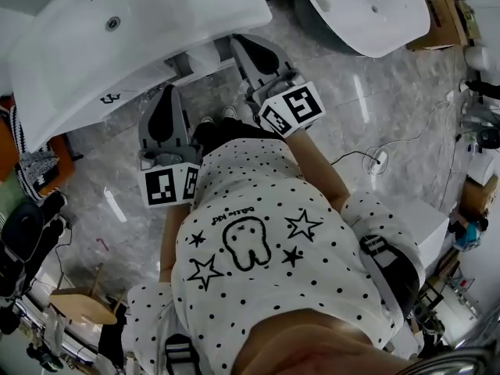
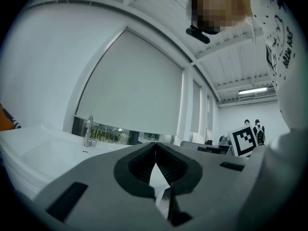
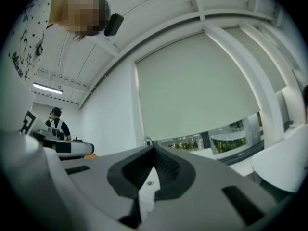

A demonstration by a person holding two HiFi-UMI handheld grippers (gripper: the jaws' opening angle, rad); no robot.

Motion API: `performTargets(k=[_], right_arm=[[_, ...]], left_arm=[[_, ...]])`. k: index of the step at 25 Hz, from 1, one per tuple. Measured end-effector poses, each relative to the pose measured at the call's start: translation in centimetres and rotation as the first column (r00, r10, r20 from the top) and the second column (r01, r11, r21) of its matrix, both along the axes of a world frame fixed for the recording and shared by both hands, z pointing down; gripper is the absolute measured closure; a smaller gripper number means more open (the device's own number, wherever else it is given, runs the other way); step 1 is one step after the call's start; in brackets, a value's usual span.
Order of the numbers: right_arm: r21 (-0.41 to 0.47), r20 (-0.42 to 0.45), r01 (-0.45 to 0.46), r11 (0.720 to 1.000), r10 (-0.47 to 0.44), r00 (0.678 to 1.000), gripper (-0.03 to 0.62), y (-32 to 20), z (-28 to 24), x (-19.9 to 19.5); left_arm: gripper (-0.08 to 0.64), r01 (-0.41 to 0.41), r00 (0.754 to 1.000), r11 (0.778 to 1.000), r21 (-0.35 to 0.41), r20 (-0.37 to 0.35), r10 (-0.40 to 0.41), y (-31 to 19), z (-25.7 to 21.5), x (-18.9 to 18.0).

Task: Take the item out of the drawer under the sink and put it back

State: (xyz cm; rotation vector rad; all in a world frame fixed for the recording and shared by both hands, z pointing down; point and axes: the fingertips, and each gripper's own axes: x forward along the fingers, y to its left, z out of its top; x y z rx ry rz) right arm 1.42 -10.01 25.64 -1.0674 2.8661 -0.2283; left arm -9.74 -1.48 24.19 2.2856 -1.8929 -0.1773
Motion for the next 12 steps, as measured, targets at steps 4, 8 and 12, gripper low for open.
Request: performTargets(k=[4,8,12], right_arm=[[0.035,0.007,-0.042,0.999,0.042,0.999,0.58,2.3,-2.8,-0.3],[0.063,-0.044,-0.054,0.997,0.057,0.997,0.58,5.7,-4.5,-1.8],[0.057,-0.072,-0.067,0.996,0.071,0.995,0.58,7.7,-4.6,-2.1]], left_arm=[[0.555,-0.02,1.0,1.0,0.021,-0.007,0.02,0.9,-1.8,-1.9],[0.555,-0.048,0.999,0.998,0.028,0.001,0.048,2.7,-3.5,-3.9],[0.555,-0.068,0.998,0.997,0.048,0.0,0.068,3.4,-4.3,-4.8]])
